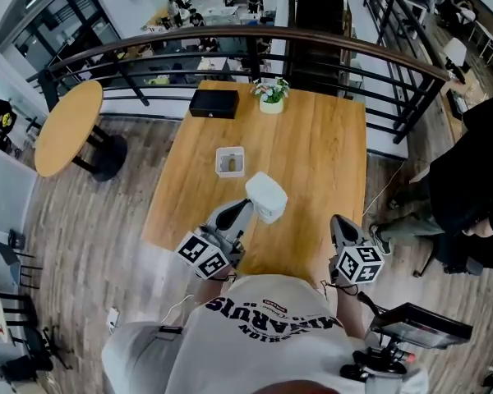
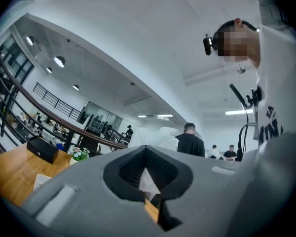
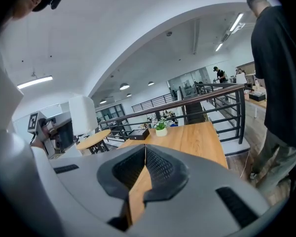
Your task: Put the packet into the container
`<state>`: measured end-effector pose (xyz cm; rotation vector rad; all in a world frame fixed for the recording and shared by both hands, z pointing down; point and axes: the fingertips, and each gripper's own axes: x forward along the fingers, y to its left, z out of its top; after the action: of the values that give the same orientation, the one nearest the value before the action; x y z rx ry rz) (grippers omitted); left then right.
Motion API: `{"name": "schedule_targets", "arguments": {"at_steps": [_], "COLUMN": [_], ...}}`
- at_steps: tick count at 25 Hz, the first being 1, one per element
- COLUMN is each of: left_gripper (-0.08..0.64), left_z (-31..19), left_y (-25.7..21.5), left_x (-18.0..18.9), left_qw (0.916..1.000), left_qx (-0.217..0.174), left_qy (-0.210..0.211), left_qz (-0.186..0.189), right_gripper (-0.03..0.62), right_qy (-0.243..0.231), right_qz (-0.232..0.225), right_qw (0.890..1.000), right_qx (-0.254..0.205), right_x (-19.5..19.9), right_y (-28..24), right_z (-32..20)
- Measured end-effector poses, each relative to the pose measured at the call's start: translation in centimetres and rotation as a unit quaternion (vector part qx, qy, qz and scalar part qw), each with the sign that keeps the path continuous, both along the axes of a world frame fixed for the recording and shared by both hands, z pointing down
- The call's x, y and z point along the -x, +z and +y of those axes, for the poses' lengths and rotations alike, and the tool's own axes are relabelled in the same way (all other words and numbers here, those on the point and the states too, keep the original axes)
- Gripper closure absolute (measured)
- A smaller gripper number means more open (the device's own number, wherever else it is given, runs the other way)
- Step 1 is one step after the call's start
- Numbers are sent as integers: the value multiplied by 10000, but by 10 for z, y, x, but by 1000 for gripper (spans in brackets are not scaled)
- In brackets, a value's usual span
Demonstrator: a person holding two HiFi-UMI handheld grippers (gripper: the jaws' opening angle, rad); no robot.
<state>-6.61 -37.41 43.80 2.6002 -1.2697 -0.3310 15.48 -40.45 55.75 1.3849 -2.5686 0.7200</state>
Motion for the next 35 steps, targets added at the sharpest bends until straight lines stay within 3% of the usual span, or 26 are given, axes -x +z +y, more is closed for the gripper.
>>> {"name": "schedule_targets", "arguments": {"at_steps": [3, 6, 8, 10, 12, 15, 18, 23, 25, 28, 35], "left_gripper": [557, 557, 557, 557, 557, 557, 557, 557, 557, 557, 557], "left_z": [-5, -10, -14, -20, -30, -47, -61, -65, -59, -55, -66], "left_y": [12, 29, 44, 62, 80, 96, 104, 118, 125, 137, 156], "left_x": [-15, -30, -34, -36, -38, -30, -15, -3, -5, -9, 1], "left_qw": [9963, 9883, 9793, 9630, 9408, 8989, 8527, 7586, 7376, 7284, 7295], "left_qx": [101, 367, 610, 808, 895, 797, 727, 804, 816, 921, 1239], "left_qy": [173, 428, 544, 703, 928, 1236, 1567, 2346, 2588, 2812, 2901], "left_qz": [-838, -1414, -1853, -2475, -3136, -4127, -4930, -6025, -6183, -6180, -6069], "right_gripper": [581, 581, 581, 581, 581, 581, 581, 581, 581, 581, 581], "right_qy": [61, 139, 207, 289, 351, 394, 483, 677, 739, 798, 880], "right_qz": [20, 59, 43, 18, 21, 61, 100, 109, 106, 97, 217], "right_qw": [10000, 9999, 9997, 9995, 9993, 9990, 9986, 9974, 9969, 9964, 9954], "right_qx": [58, 75, 75, 86, 121, 185, 198, 241, 262, 274, 300], "right_x": [-4, -8, -10, -12, -16, -20, -27, -36, -38, -42, -52], "right_y": [2, 3, 4, 6, 10, 18, 19, 17, 19, 21, 22], "right_z": [-3, -5, -4, -3, -2, 1, 4, 11, 12, 9, 9]}}
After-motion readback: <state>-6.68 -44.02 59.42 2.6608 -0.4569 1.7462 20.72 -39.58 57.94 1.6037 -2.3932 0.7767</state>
